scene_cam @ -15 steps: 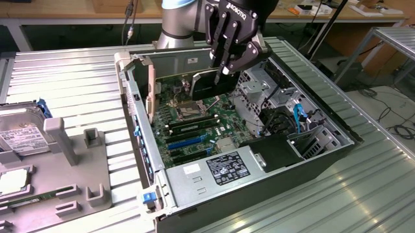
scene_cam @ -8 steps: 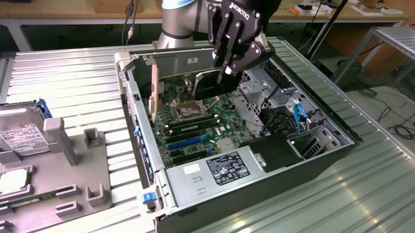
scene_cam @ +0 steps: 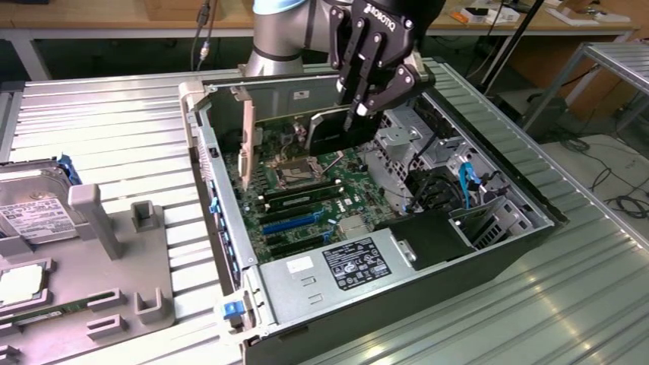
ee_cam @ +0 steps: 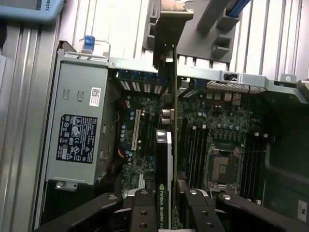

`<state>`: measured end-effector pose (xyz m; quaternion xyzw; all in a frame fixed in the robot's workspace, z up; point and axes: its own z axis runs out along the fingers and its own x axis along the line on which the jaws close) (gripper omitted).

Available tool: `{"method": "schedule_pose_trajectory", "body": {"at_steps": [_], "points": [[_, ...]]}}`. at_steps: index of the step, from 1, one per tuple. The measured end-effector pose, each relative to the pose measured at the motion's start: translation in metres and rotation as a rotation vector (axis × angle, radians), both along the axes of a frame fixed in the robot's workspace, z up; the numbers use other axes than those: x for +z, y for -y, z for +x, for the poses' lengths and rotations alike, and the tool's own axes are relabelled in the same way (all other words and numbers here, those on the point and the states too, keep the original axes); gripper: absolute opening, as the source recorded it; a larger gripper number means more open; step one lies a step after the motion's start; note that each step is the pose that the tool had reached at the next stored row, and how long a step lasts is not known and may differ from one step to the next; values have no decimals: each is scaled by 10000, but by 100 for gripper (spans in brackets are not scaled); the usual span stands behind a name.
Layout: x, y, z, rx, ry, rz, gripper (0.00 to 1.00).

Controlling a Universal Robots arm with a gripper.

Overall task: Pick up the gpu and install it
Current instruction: 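Insert the gpu into the slot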

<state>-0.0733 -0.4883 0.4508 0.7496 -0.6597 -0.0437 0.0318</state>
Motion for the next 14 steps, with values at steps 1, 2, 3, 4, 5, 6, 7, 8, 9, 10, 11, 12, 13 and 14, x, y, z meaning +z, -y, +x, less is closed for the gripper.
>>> {"method": "schedule_pose_trajectory", "body": {"at_steps": [1, 2, 3, 4, 5, 6, 7, 8, 9, 10, 11, 12, 13, 14], "points": [[0, 0, 10, 0, 0, 0, 27], [0, 0, 16, 0, 0, 0, 27], [0, 0, 21, 0, 0, 0, 27], [0, 0, 29, 1, 0, 0, 27], [0, 0, 34, 0, -1, -1, 27], [0, 0, 42, 0, -1, 0, 27], [0, 0, 49, 0, 0, 1, 27], [0, 0, 60, 0, 0, 1, 27], [0, 0, 67, 0, 0, 0, 27], [0, 0, 73, 0, 0, 0, 27], [0, 0, 84, 0, 0, 0, 27], [0, 0, 93, 0, 0, 0, 27], [0, 0, 104, 0, 0, 0, 27], [0, 0, 110, 0, 0, 0, 27]]}}
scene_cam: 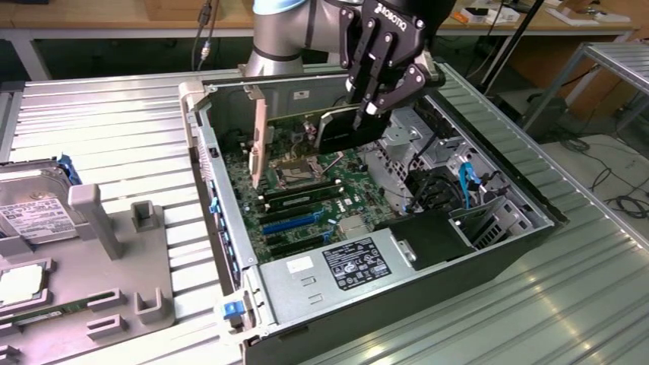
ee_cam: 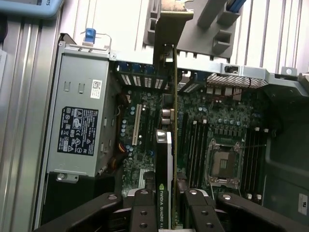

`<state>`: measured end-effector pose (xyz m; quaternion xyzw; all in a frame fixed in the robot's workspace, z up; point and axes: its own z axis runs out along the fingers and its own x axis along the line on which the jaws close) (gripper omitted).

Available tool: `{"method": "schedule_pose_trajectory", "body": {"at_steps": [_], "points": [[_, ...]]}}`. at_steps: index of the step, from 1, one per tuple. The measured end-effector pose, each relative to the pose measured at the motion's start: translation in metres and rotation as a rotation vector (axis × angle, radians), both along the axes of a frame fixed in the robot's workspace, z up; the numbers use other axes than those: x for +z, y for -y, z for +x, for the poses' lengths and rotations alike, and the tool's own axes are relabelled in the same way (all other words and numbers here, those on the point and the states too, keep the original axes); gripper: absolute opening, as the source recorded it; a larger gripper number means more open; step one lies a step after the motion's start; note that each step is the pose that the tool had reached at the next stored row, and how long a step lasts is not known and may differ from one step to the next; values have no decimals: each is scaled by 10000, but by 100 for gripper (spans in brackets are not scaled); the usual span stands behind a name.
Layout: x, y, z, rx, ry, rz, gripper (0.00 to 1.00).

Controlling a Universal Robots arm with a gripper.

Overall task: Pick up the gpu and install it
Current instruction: 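Insert the gpu into the slot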

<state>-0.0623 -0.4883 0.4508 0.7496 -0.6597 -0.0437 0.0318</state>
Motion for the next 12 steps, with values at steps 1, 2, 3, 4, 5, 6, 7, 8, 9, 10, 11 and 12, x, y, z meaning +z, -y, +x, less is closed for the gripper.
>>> {"method": "schedule_pose_trajectory", "body": {"at_steps": [1, 2, 3, 4, 5, 6, 7, 8, 9, 10, 11, 12], "points": [[0, 0, 7, 0, 0, 0, 27], [0, 0, 15, 1, 0, 0, 27], [0, 0, 22, 0, -1, 0, 27], [0, 0, 28, 0, 0, 0, 27], [0, 0, 37, 0, 0, 0, 27], [0, 0, 46, 0, -1, 0, 27], [0, 0, 53, 0, 0, 0, 27], [0, 0, 61, 0, 0, 0, 27], [0, 0, 76, 0, 0, -1, 27], [0, 0, 83, 0, 0, -1, 27], [0, 0, 90, 0, 0, 0, 27], [0, 0, 94, 0, 0, 0, 27]]}}
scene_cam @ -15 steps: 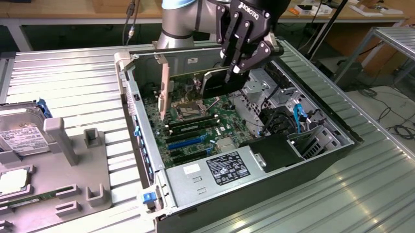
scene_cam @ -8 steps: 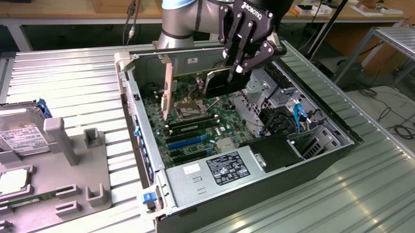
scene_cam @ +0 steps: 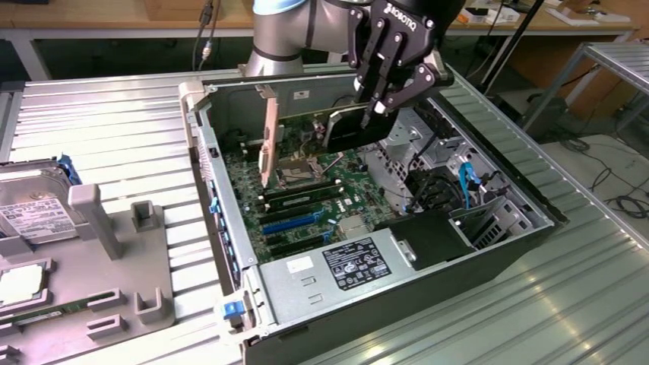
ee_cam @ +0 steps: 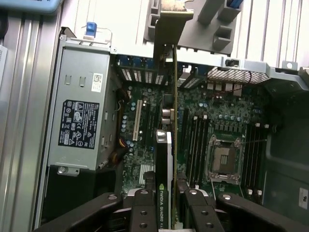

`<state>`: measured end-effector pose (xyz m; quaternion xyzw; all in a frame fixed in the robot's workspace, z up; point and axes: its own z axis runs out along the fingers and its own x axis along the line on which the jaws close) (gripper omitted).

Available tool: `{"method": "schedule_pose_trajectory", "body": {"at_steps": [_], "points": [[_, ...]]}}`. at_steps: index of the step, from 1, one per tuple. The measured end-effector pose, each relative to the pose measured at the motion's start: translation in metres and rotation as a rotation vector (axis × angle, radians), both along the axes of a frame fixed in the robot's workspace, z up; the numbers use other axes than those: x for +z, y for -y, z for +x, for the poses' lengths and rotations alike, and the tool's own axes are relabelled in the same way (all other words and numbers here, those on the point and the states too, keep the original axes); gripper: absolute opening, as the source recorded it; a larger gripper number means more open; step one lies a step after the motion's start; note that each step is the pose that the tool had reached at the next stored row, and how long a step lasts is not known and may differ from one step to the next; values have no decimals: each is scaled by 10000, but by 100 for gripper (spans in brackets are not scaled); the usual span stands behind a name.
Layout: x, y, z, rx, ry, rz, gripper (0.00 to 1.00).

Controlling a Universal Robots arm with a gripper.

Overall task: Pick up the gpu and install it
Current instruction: 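Insert the gpu into the slot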

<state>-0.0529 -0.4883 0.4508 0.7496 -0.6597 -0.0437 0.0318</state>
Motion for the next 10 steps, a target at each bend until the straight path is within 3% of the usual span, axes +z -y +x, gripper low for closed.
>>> {"method": "schedule_pose_trajectory", "body": {"at_steps": [10], "points": [[0, 0, 86, 0, 0, 0, 27]]}}
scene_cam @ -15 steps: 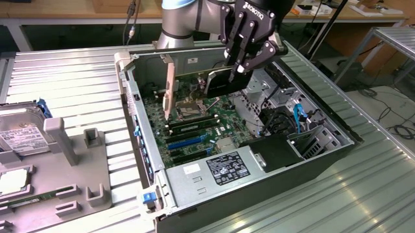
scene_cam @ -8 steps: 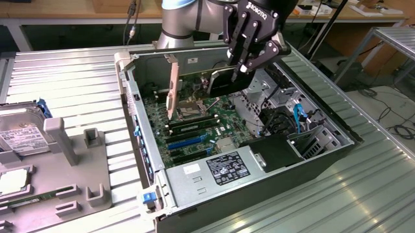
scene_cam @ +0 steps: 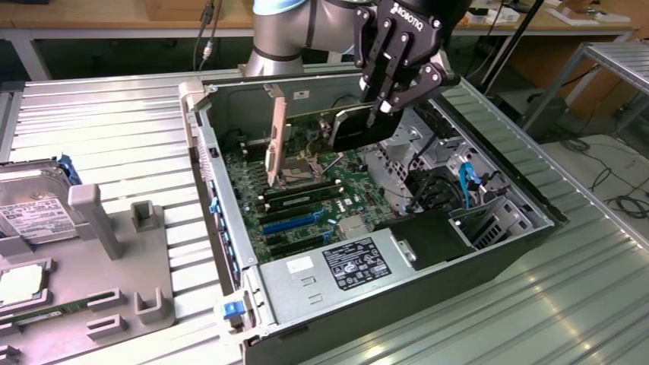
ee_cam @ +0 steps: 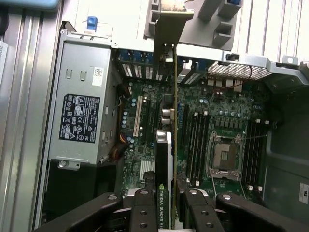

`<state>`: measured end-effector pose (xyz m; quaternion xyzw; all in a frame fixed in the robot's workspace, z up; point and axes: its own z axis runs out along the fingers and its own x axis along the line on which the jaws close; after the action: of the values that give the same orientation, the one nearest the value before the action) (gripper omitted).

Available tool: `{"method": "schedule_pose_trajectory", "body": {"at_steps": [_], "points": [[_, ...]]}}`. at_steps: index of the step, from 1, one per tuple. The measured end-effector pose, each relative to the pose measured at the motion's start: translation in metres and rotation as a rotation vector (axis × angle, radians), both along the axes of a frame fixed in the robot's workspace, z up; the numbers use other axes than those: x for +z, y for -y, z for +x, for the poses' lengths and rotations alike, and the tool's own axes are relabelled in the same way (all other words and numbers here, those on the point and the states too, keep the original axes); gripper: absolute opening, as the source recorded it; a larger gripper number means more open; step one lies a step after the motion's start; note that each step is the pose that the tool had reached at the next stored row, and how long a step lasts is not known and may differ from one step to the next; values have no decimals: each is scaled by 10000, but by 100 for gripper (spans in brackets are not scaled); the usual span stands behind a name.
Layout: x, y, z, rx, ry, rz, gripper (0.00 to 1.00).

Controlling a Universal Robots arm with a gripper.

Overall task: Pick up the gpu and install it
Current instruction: 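Insert the gpu into the slot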

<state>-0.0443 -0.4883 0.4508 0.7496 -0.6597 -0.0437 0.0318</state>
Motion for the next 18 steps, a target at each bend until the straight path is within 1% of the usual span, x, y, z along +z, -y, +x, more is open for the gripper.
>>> {"method": "schedule_pose_trajectory", "body": {"at_steps": [7, 13, 15, 18], "points": [[-4, 0, 14, 0, 0, -1, 27], [-23, 0, 14, 0, 13, -1, 27], [-32, 0, 14, 0, 31, 0, 27], [-43, 0, 14, 0, 75, 0, 27]]}}
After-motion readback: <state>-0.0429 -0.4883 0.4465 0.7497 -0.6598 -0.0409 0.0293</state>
